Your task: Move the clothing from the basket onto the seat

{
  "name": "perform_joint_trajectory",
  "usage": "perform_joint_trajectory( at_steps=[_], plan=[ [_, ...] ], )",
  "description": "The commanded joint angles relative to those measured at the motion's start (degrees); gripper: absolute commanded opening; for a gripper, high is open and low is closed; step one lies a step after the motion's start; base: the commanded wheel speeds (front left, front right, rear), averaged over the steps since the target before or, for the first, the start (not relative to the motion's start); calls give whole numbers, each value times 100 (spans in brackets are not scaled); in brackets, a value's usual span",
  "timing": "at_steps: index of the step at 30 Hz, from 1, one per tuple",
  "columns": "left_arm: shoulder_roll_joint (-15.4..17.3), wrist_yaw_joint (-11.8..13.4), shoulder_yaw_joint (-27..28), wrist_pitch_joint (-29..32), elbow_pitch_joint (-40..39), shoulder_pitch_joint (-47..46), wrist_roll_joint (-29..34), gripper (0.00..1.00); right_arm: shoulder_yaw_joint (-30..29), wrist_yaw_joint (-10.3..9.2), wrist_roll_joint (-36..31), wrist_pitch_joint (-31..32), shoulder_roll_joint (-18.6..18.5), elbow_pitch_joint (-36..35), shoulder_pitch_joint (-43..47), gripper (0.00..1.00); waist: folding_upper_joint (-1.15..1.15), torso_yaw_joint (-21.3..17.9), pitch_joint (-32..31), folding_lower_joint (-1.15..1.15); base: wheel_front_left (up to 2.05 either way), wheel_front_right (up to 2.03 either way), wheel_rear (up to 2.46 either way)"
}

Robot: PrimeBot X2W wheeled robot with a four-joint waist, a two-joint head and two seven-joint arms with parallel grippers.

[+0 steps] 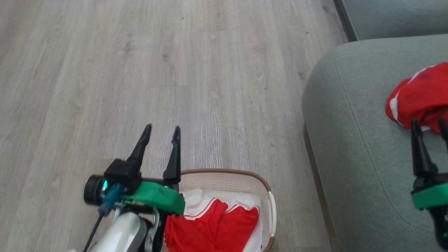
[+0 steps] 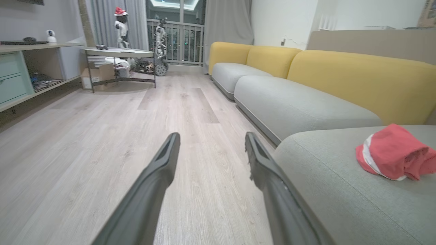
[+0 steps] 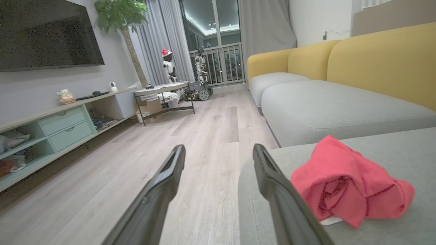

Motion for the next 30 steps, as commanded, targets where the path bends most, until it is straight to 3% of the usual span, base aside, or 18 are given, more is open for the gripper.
perform_joint_trajectory(
  at_steps=[1, 11, 30],
  plan=[
    [-28, -41, 434, -54, -249, -10, 143, 100, -114, -1, -145, -53, 61, -407, 147, 100, 0, 71, 7, 1, 0, 0, 0],
    [-427, -385, 1195, -54, -211, 638, 724, 100, -117, -1, -470, -53, 668, -852, 645, 100, 0, 89, 10, 1, 0, 0, 0],
    [-1058, -1197, 2044, -55, 33, 932, 1512, 100, 320, -1, -556, -53, 750, -793, 552, 100, 0, 21, 35, 1, 0, 0, 0]
  ],
)
